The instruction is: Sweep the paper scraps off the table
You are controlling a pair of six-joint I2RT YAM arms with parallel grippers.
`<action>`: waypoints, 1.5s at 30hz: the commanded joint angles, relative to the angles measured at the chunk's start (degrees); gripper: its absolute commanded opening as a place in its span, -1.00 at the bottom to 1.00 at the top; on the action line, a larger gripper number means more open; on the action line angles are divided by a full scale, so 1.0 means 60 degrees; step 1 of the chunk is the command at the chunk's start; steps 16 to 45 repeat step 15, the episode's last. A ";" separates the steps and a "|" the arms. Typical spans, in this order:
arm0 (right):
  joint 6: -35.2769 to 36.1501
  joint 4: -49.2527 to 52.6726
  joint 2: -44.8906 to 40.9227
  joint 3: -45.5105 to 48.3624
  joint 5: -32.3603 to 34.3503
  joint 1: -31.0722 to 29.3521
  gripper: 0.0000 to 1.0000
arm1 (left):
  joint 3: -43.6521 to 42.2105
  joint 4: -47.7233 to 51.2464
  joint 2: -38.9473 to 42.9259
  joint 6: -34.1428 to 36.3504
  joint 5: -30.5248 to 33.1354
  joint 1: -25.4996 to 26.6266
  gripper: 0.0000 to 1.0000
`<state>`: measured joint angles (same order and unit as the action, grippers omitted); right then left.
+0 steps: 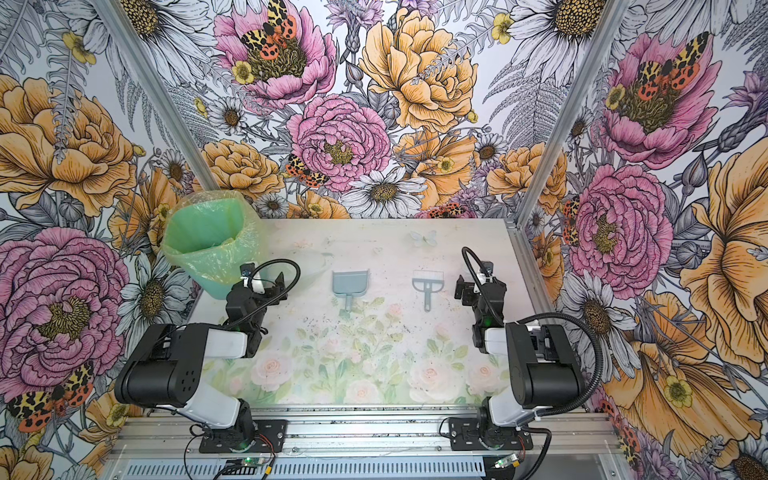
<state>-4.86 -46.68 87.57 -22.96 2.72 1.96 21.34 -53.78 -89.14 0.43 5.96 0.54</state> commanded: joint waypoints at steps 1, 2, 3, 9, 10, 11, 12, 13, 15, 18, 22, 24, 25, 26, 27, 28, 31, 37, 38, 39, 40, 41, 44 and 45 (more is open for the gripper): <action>-0.0010 -0.0423 0.0080 0.0047 -0.0026 -0.0002 0.99 | 0.0017 -0.0079 0.0050 0.0121 0.0085 -0.0001 0.96; 0.0000 -0.0414 0.0075 0.0037 -0.0014 0.0003 0.99 | 0.0024 -0.0064 0.0048 0.0110 0.0077 -0.0019 0.97; 0.0004 -0.0419 0.0082 0.0047 -0.0014 0.0002 1.00 | 0.0059 0.0006 0.0048 0.0087 0.0028 -0.0055 0.97; 0.0000 -0.0409 0.0082 0.0047 -0.0026 0.0010 0.99 | 0.0076 0.0043 0.0048 0.0032 -0.0058 -0.0106 0.97; -0.0008 -0.0403 0.0090 0.0040 -0.0017 0.0011 0.99 | 0.0076 0.0048 0.0048 0.0025 -0.0069 -0.0108 0.97; -0.0001 -0.0409 0.0083 0.0047 -0.0015 0.0009 0.99 | 0.0076 0.0051 0.0048 0.0031 -0.0062 -0.0112 0.97; -0.0009 -0.0407 0.0071 0.0047 -0.0014 0.0000 0.99 | 0.0076 0.0050 0.0048 0.0033 -0.0064 -0.0111 0.97; -0.0006 -0.0400 0.0083 0.0047 -0.0016 0.0003 1.00 | 0.0076 0.0049 0.0051 0.0032 -0.0070 -0.0107 0.97; 0.0001 -0.0408 0.0075 0.0047 -0.0015 0.0006 0.99 | 0.0076 0.0052 0.0048 0.0032 -0.0068 -0.0115 0.97; 0.0001 -0.0408 0.0075 0.0047 -0.0015 0.0006 0.99 | 0.0076 0.0052 0.0048 0.0032 -0.0068 -0.0115 0.97; 0.0001 -0.0408 0.0075 0.0047 -0.0015 0.0006 0.99 | 0.0076 0.0052 0.0048 0.0032 -0.0068 -0.0115 0.97; 0.0001 -0.0408 0.0075 0.0047 -0.0015 0.0006 0.99 | 0.0076 0.0052 0.0048 0.0032 -0.0068 -0.0115 0.97; 0.0001 -0.0408 0.0075 0.0047 -0.0015 0.0006 0.99 | 0.0076 0.0052 0.0048 0.0032 -0.0068 -0.0115 0.97; 0.0001 -0.0408 0.0075 0.0047 -0.0015 0.0006 0.99 | 0.0076 0.0052 0.0048 0.0032 -0.0068 -0.0115 0.97; 0.0001 -0.0408 0.0075 0.0047 -0.0015 0.0006 0.99 | 0.0076 0.0052 0.0048 0.0032 -0.0068 -0.0115 0.97; 0.0001 -0.0408 0.0075 0.0047 -0.0015 0.0006 0.99 | 0.0076 0.0052 0.0048 0.0032 -0.0068 -0.0115 0.97; 0.0001 -0.0408 0.0075 0.0047 -0.0015 0.0006 0.99 | 0.0076 0.0052 0.0048 0.0032 -0.0068 -0.0115 0.97; 0.0001 -0.0408 0.0075 0.0047 -0.0015 0.0006 0.99 | 0.0076 0.0052 0.0048 0.0032 -0.0068 -0.0115 0.97; 0.0001 -0.0408 0.0075 0.0047 -0.0015 0.0006 0.99 | 0.0076 0.0052 0.0048 0.0032 -0.0068 -0.0115 0.97; 0.0001 -0.0408 0.0075 0.0047 -0.0015 0.0006 0.99 | 0.0076 0.0052 0.0048 0.0032 -0.0068 -0.0115 0.97; 0.0001 -0.0408 0.0075 0.0047 -0.0015 0.0006 0.99 | 0.0076 0.0052 0.0048 0.0032 -0.0068 -0.0115 0.97; 0.0001 -0.0408 0.0075 0.0047 -0.0015 0.0006 0.99 | 0.0076 0.0052 0.0048 0.0032 -0.0068 -0.0115 0.97; 0.0001 -0.0408 0.0075 0.0047 -0.0015 0.0006 0.99 | 0.0076 0.0052 0.0048 0.0032 -0.0068 -0.0115 0.97; 0.0001 -0.0408 0.0075 0.0047 -0.0015 0.0006 0.99 | 0.0076 0.0052 0.0048 0.0032 -0.0068 -0.0115 0.97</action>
